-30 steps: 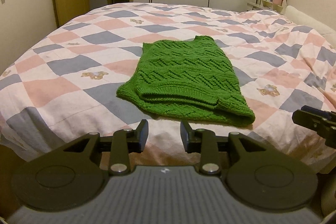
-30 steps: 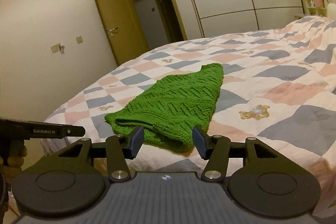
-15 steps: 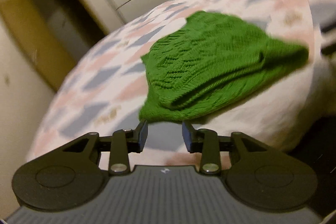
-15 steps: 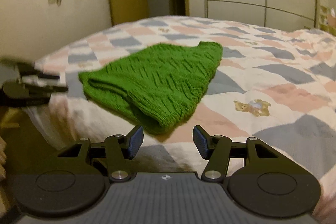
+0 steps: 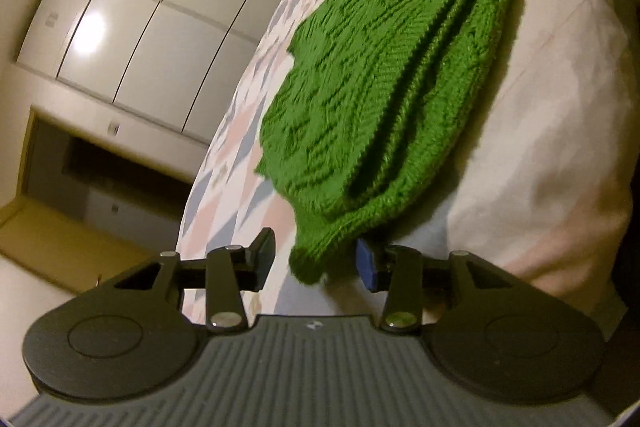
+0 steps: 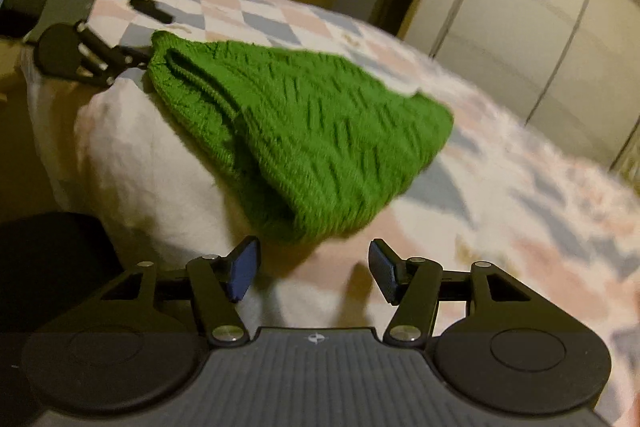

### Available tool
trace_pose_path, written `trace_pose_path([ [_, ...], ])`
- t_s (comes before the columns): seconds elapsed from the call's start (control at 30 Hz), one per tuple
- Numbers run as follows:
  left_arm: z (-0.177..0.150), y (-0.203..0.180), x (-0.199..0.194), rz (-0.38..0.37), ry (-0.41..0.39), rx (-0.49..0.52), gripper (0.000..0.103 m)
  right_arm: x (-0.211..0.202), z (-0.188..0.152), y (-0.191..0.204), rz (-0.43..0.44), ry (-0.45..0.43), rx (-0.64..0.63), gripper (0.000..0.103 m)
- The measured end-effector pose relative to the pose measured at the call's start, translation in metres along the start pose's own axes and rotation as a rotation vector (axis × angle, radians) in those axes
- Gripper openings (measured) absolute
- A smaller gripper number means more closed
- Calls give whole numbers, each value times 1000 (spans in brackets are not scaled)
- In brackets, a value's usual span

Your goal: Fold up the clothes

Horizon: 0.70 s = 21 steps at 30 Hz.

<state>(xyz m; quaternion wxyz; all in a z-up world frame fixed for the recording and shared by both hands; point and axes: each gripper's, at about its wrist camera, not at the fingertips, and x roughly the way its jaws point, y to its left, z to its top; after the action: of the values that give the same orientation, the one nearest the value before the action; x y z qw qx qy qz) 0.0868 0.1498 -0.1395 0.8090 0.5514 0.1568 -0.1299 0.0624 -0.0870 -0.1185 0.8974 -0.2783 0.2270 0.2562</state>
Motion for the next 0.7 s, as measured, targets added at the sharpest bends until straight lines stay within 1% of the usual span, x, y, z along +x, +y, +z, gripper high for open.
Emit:
trace_pose_path([
  [0.07, -2, -2, 3, -7, -39, 40, 39, 5, 0, 7, -38, -33, -101, 56],
  [0.17, -9, -7, 5, -5, -96, 127, 39, 14, -3, 20, -102, -73, -291, 55],
  [0.23, -16, -7, 3, -3, -123, 158, 40, 19, -6, 26, -118, -81, -393, 55],
  [0.33, -27, -7, 3, 15, -152, 202, 43, 21, -10, 26, -110, -90, -429, 55],
  [0.47, -32, -22, 11, 55, -231, 349, 42, 23, -16, 31, -107, -96, -447, 53],
  [0.53, -31, -27, 16, 63, -269, 412, 42, 28, -17, 35, -122, -106, -473, 52],
  [0.57, -30, -29, 19, 65, -287, 442, 40, 30, -17, 36, -130, -112, -491, 50],
  [0.63, -32, -28, 23, 49, -315, 468, 37, 34, -16, 38, -142, -126, -527, 48],
  [0.67, -32, -26, 26, 30, -320, 476, 32, 35, -15, 38, -141, -132, -541, 44],
  [0.7, -31, -26, 28, 15, -317, 488, 25, 37, -14, 38, -140, -138, -553, 43],
])
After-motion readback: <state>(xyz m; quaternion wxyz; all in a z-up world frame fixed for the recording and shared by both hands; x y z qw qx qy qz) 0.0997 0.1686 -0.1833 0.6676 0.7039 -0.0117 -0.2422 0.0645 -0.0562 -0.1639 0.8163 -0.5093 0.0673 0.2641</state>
